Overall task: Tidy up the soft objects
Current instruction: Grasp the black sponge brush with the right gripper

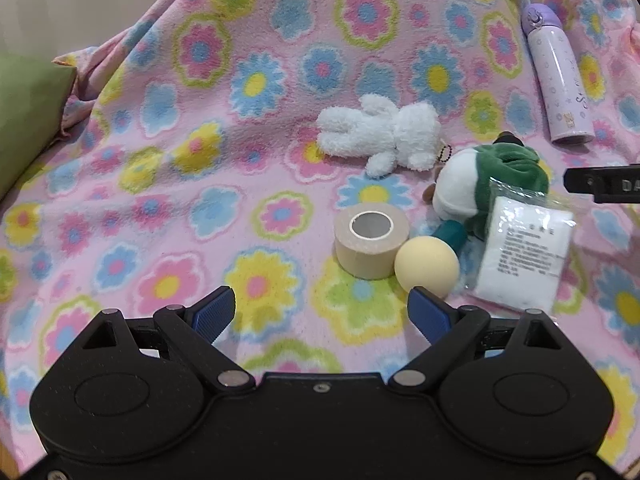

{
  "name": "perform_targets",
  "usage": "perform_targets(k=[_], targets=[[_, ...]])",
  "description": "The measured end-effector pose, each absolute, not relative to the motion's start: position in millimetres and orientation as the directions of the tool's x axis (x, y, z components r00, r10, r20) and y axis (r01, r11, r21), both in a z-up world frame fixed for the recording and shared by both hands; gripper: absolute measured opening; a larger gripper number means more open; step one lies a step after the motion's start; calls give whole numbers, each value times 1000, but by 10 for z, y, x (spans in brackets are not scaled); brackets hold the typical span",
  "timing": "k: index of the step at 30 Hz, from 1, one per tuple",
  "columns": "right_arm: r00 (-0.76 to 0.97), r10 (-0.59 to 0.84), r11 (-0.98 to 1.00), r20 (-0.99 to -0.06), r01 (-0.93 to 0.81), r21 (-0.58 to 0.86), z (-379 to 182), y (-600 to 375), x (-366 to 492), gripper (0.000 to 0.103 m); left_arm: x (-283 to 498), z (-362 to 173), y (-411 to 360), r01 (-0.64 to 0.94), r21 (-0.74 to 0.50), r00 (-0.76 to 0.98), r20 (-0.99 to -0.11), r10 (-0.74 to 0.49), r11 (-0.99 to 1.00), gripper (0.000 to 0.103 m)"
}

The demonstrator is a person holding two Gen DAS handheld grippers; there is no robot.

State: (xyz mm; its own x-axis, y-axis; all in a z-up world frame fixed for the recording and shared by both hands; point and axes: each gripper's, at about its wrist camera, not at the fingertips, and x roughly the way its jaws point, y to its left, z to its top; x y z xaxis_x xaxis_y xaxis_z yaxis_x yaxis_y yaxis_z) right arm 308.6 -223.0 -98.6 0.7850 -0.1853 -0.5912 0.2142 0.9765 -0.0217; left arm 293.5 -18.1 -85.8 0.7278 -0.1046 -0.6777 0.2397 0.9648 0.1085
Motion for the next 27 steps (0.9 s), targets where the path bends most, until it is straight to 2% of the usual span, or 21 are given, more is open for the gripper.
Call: perform_targets(k=[3, 11, 19, 27], targets=[[782, -190, 977, -594, 209, -38, -1050, -2234, 3246, 102, 2991, -891, -175, 249, 94, 730, -672, -123, 964, 99], [772, -138, 990, -620, 133, -55, -1173, -2172, 3556, 102, 3011, -953, -243, 324, 137, 760, -627, -171, 936, 101], [790, -73, 996, -608, 83, -11, -1182, -2199, 3701, 101, 3041, -1030, -103, 344, 28, 747, -614, -255, 939, 101], [820, -29, 999, -572, 2, -49, -1111, -2209, 3884, 83, 3050, -1053, -75, 341, -2, 738, -619, -269, 940, 101]])
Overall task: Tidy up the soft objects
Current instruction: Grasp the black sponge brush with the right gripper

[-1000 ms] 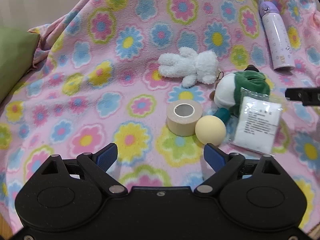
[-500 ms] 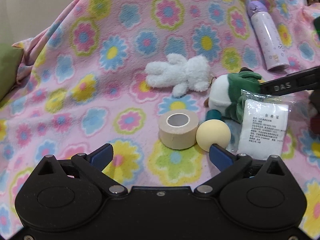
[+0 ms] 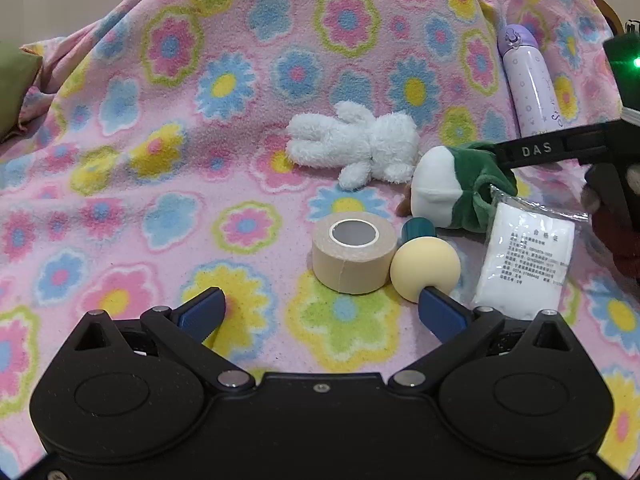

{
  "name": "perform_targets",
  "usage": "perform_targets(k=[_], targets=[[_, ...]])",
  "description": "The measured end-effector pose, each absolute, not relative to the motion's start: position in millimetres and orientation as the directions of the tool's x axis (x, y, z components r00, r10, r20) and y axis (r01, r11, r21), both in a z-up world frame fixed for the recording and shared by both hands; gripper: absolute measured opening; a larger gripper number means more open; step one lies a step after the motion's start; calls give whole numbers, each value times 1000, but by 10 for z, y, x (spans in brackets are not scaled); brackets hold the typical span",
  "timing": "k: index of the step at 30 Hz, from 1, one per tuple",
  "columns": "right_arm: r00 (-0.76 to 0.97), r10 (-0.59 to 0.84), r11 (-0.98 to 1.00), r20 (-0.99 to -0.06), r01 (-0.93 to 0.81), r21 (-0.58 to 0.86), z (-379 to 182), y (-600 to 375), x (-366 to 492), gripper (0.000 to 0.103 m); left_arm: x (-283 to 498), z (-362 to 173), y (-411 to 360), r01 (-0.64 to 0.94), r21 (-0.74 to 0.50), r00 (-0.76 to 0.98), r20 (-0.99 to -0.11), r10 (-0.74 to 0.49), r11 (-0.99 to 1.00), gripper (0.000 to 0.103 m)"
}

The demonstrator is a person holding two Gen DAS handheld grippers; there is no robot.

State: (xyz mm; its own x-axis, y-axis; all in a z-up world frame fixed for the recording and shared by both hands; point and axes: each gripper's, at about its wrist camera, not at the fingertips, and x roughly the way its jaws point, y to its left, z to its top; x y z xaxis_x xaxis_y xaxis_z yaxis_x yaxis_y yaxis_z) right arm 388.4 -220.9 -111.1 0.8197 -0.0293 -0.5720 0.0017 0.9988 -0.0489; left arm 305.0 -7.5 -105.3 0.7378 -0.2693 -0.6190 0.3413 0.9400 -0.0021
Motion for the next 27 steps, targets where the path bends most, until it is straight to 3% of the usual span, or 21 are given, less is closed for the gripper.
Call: perform_targets(k=[11, 14, 15, 27], targets=[[797, 57, 998, -602, -59, 15, -1171, -2252, 4100, 77, 3051, -1055, -66, 339, -8, 738, -618, -272, 941, 101], [788, 115, 993, -605, -81, 83, -1191, -2297, 4113, 58, 3054, -1055, -62, 339, -10, 737, -618, -273, 941, 101], [785, 133, 991, -605, -91, 100, -1190, -2299, 4105, 56, 3054, -1054, -62, 339, -12, 737, -619, -273, 941, 101], [768, -67, 996, -637, 85, -2, -928, -2259, 3375, 56, 3058, -1046, -56, 336, -13, 738, -618, -272, 942, 101]])
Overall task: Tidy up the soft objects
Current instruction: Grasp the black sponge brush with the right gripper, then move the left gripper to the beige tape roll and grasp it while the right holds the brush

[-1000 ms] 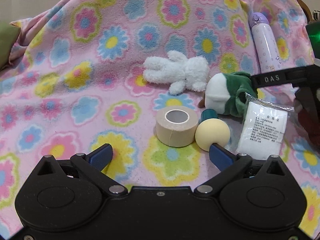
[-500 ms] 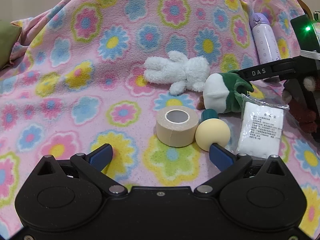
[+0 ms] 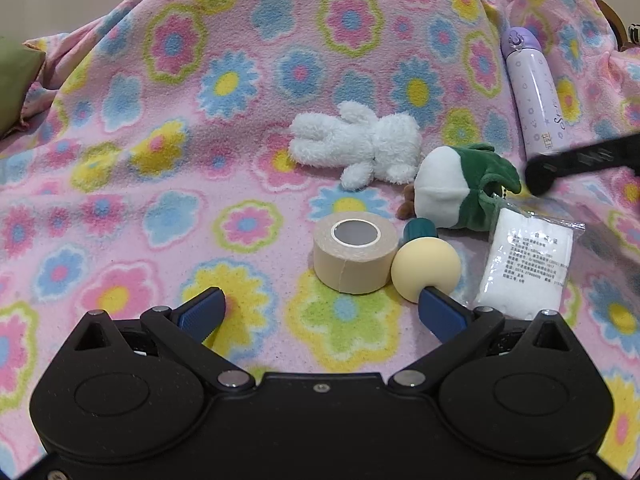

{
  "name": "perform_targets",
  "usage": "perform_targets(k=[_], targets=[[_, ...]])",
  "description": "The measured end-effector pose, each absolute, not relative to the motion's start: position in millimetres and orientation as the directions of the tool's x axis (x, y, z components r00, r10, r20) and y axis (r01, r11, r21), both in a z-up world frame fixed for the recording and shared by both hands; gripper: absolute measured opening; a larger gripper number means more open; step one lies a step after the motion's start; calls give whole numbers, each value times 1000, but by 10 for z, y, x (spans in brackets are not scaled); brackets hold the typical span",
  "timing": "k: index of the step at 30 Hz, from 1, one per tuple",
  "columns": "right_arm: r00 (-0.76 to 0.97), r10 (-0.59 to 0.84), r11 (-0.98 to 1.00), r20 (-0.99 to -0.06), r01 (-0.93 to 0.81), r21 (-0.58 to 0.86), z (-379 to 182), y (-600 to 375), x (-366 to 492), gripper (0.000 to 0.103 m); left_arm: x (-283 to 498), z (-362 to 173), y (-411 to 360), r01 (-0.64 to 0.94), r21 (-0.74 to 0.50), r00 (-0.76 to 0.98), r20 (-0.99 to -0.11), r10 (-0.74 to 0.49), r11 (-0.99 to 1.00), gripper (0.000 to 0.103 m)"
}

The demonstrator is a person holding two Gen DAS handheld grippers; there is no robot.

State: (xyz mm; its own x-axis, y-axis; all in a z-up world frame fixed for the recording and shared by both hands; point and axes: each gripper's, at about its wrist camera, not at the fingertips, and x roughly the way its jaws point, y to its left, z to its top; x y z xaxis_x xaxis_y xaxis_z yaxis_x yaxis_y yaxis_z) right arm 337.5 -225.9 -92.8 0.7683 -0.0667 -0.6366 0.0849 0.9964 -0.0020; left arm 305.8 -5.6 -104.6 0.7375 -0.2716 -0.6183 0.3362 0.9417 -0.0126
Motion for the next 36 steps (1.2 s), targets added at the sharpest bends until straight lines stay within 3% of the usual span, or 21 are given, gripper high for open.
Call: perform_targets(k=[5, 11, 17, 20, 24, 25, 36], targets=[[722, -87, 989, -686, 145, 27, -962, -2338, 2949, 57, 3053, -1044, -59, 333, -7, 741, -616, -267, 943, 101], [731, -145, 985, -667, 168, -30, -1152, -2287, 2918, 59, 3047, -1041, -62, 331, 0, 744, -615, -261, 944, 101], [753, -177, 981, -633, 187, -52, -1263, -2244, 2997, 67, 3048, -1039, -62, 330, 0, 745, -615, -260, 944, 101], [759, -185, 978, -624, 201, -45, -1280, -2254, 2985, 77, 3049, -1038, -62, 330, 0, 744, -615, -260, 944, 101], [748, -107, 985, -655, 171, 34, -1288, -2354, 3040, 101, 3047, -1039, -61, 330, -1, 745, -614, -261, 944, 101], [744, -90, 987, -662, 155, 39, -1294, -2354, 3060, 103, 3047, -1039, -60, 330, -1, 745, -614, -261, 944, 101], [734, -105, 991, -670, 135, -6, -1330, -2275, 3093, 103, 3053, -1044, -58, 326, -5, 739, -623, -258, 945, 101]])
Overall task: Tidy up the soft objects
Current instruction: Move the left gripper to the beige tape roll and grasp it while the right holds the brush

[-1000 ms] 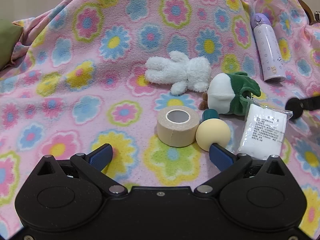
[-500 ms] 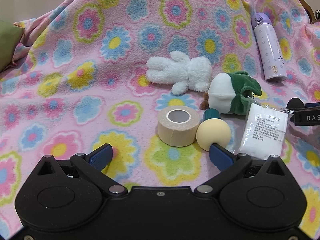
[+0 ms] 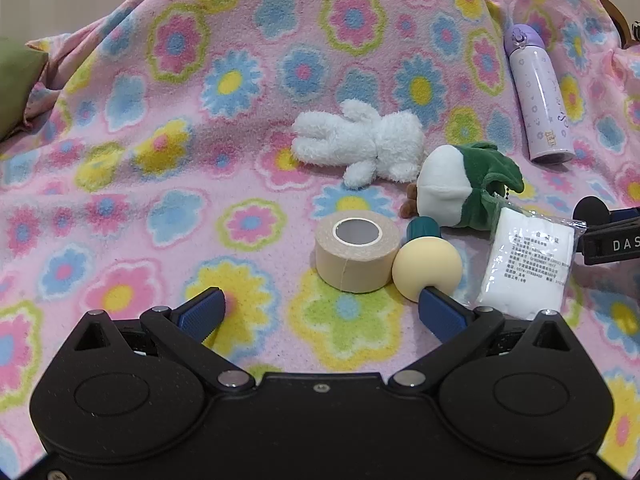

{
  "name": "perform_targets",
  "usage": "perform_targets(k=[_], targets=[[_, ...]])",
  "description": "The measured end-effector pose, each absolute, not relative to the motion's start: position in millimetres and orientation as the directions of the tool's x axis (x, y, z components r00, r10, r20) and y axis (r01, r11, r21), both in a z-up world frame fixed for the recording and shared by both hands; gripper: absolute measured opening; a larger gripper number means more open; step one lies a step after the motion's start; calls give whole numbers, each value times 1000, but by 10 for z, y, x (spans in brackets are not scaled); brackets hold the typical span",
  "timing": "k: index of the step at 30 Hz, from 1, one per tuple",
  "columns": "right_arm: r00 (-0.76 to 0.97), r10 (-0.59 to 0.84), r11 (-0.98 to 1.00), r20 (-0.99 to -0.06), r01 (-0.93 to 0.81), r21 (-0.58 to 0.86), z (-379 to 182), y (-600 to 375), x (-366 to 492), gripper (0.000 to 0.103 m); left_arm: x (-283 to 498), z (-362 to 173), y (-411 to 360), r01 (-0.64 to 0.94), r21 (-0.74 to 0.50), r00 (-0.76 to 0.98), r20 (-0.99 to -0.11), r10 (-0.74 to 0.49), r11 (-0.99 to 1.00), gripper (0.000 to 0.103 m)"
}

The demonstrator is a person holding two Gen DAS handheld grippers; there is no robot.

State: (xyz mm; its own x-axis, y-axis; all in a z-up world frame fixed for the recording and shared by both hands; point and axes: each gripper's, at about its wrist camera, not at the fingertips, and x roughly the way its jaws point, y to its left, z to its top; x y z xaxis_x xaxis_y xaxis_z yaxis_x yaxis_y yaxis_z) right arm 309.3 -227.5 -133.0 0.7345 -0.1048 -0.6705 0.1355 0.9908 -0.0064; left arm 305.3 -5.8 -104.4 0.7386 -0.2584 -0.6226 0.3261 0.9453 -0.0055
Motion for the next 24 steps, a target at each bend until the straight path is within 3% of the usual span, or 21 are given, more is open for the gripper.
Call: perform_targets(k=[12, 18, 24], targets=[[744, -100, 991, -661, 135, 2, -1324, -2287, 3076, 103, 3082, -768, -36, 244, -120, 769, -580, -268, 962, 100], [745, -100, 991, -660, 135, 3, -1325, -2285, 3073, 103, 3260, -810, -239, 211, -45, 754, -628, -191, 977, 101], [746, -99, 991, -658, 135, 5, -1326, -2285, 3070, 103, 3356, -820, -251, 152, -57, 741, -654, -152, 987, 99]])
